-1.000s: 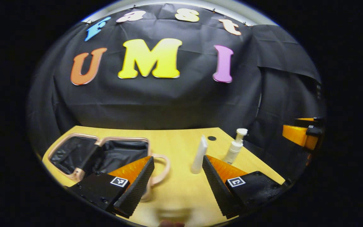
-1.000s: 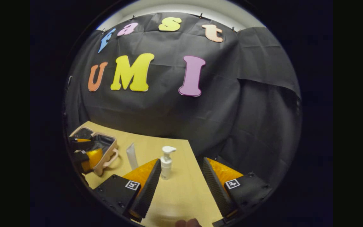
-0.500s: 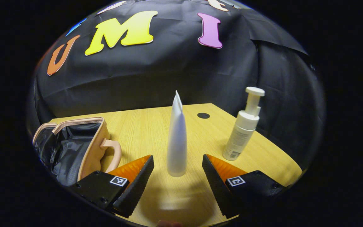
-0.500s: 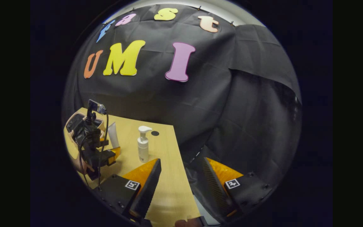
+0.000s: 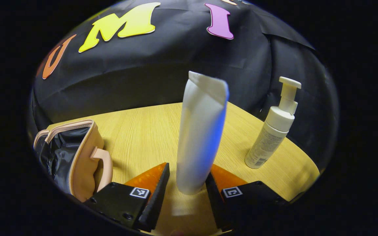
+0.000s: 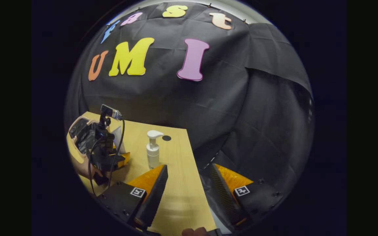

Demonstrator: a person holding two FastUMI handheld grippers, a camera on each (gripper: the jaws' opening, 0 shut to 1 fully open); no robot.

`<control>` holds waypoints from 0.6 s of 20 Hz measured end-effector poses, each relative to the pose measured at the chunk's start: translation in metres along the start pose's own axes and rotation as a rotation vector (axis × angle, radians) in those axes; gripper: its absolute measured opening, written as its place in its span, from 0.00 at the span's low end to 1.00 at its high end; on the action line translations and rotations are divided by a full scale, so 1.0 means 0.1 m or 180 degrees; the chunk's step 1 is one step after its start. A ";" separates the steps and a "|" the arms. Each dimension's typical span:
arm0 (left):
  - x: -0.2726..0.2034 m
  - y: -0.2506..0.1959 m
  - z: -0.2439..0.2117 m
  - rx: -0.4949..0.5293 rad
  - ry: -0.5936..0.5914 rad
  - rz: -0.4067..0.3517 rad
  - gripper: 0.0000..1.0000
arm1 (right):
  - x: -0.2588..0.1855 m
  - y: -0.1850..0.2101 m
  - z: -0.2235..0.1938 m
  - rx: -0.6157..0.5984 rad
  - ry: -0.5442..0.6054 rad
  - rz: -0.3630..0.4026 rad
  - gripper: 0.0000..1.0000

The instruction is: First open the suitcase, pack the skin care products into it, and then close the suitcase.

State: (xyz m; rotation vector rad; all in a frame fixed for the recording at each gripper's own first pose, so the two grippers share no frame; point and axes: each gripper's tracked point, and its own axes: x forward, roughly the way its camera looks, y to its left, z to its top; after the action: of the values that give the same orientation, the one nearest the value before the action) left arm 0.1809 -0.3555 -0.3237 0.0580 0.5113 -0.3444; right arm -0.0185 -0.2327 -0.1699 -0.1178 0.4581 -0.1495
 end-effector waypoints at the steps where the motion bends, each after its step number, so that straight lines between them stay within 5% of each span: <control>1: -0.01 0.00 0.01 0.0035 0.0003 0.0008 0.57 | 0.04 0.02 -0.03 -0.0004 0.0020 0.0016 0.79; 3: -0.06 -0.01 0.00 0.0023 0.0073 -0.0045 0.47 | 0.10 0.10 -0.08 -0.0022 0.0039 0.0118 0.79; 5: -0.26 -0.04 0.09 -0.0092 0.0086 -0.0110 0.45 | 0.20 0.22 -0.11 0.0010 0.0032 0.0287 0.80; 6: -0.41 -0.05 0.19 -0.0139 0.0042 -0.0136 0.52 | 0.30 0.29 -0.14 0.0052 0.0036 0.0376 0.79; 7: -0.59 -0.04 0.31 -0.0162 -0.0008 -0.0143 0.45 | 0.41 0.39 -0.16 0.0103 0.0042 0.0458 0.78; 8: -0.78 -0.04 0.41 -0.0184 -0.0054 -0.0153 0.51 | 0.55 0.49 -0.21 0.0154 0.0055 0.0532 0.78; 12: -1.46 0.10 0.58 -0.0413 -0.0067 -0.0091 0.44 | 1.09 1.02 -0.32 0.0360 0.0121 0.0869 0.80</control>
State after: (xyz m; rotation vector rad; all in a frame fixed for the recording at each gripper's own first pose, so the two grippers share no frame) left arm 0.0922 -0.3095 -0.2015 -0.0787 0.5129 -0.3387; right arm 0.0752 -0.1535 -0.2604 0.0589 0.4978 0.0905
